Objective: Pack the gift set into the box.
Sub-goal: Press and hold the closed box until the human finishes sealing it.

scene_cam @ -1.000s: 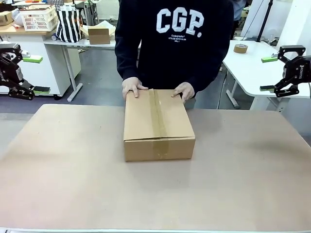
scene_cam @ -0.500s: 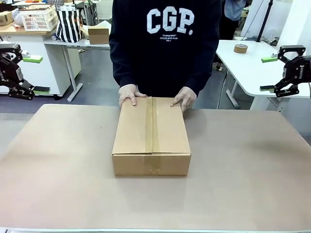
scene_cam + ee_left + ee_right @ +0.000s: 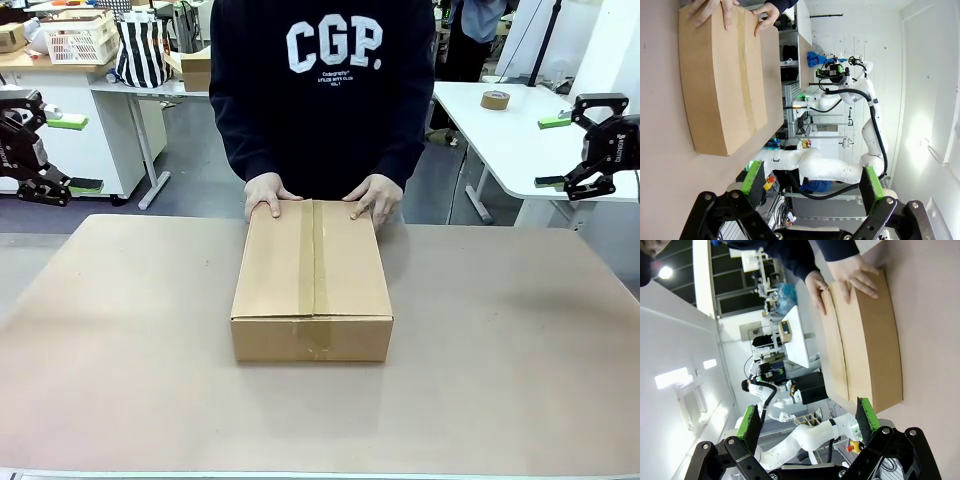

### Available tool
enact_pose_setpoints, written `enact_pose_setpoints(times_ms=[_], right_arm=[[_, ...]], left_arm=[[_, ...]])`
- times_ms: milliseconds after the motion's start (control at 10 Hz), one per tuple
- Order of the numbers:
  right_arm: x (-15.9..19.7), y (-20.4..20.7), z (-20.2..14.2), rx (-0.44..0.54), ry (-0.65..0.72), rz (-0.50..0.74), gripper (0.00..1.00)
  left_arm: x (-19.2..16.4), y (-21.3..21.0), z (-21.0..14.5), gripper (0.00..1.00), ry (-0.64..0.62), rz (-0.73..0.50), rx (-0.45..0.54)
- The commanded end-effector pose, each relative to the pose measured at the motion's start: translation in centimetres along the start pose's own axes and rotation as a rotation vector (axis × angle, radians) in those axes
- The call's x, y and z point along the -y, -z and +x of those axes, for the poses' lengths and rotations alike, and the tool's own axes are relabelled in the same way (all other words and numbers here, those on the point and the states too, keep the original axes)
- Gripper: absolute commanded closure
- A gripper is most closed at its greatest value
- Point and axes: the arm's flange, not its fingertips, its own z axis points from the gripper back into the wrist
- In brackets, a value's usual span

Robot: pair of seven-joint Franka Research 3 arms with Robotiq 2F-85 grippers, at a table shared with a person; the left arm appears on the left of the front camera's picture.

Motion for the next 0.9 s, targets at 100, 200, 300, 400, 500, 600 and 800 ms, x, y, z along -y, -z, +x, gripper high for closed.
enact_pose_setpoints(times_ms=[100, 200, 300, 400, 500, 600, 800], right_arm=[[-0.1, 0.0, -0.4, -0.001, 0.009, 0.013, 0.0], [-0.1, 0.0, -0.4, -0.001, 0.009, 0.013, 0.0], [-0.1, 0.0, -0.4, -0.001, 0.009, 0.013, 0.0], [-0.1, 0.0, -0.4, -0.001, 0.009, 0.013, 0.0], [0.0, 0.0, 0.0, 0.0, 0.0, 0.0, 0.0], [-0.5, 2.9, 0.9, -0.029, -0.139, -0.055, 0.0], [-2.3, 10.4, 0.7, -0.245, -0.484, -0.017, 0.0]], left_arm=[[0.0, 0.2, -0.2, 0.0, 0.015, -0.029, 0.01], [0.0, 0.2, -0.2, 0.0, 0.015, -0.029, 0.01], [0.0, 0.2, -0.2, 0.0, 0.015, -0.029, 0.01], [0.0, 0.2, -0.2, 0.0, 0.015, -0.029, 0.01], [0.0, 0.0, 0.0, 0.0, 0.0, 0.0, 0.0], [0.4, 2.5, 1.3, 0.0, 0.159, 0.071, 0.04], [1.8, 9.5, 2.0, 0.0, 0.576, 0.089, -0.043]])
